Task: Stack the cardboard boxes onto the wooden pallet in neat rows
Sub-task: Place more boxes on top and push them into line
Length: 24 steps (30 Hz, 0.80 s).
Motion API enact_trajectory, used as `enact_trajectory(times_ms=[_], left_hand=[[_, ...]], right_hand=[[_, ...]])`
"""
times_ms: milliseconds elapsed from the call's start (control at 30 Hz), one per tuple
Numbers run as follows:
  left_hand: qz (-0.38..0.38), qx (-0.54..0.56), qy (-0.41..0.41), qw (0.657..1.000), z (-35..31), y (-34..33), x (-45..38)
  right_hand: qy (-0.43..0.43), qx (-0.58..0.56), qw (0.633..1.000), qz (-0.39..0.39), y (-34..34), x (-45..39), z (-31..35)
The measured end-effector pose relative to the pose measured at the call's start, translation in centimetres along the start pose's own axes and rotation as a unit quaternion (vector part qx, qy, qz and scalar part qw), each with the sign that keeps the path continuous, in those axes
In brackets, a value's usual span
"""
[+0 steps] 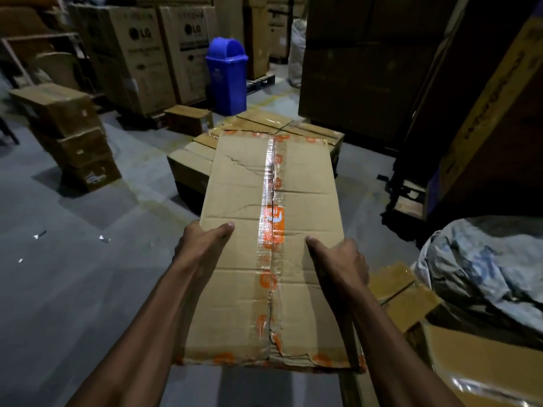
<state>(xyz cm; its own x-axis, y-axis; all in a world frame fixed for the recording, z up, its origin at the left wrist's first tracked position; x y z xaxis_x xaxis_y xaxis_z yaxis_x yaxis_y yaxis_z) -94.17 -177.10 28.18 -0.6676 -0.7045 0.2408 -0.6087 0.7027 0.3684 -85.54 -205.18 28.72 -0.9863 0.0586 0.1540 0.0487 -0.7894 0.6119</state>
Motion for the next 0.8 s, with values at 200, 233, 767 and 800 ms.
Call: enact_trajectory(times_ms=[200, 233, 767, 800], left_hand=[[0.033, 0.049, -0.015, 0.998, -4.7, -3.4, -8.1], [0.028, 0.045, -0.014, 0.999, -5.1, -4.0, -9.6], [0.163, 0.065, -0.042, 0.983, -13.5, -10.3, -37.4], [0.166, 0.067, -0.048, 0.983, -13.9, -10.6, -39.1]], right_hand=[[-0.007, 0.002, 1.0, -0.026, -1.1, -7.8, 4.1], [-0.011, 0.005, 1.0, -0.029, -1.4, -9.0, 4.6], [-0.077, 0.022, 0.992, -0.095, -12.9, -29.6, 15.7], [-0.08, 0.021, 0.992, -0.098, -13.6, -30.7, 16.4]])
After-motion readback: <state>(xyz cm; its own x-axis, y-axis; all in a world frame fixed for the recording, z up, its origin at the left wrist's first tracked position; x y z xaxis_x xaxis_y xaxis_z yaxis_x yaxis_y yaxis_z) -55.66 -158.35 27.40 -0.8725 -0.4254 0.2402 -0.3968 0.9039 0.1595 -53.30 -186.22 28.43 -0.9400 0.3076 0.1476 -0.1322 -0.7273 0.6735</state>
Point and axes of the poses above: each hand's wrist, its own x-axis away from the middle knuckle, its own y-axis out of the back of the hand, z = x × y, the point moved 3 cm from there along -x, towards the middle knuckle, and after that the axes turned 6 degrees about -x, right-handed, at the moved point
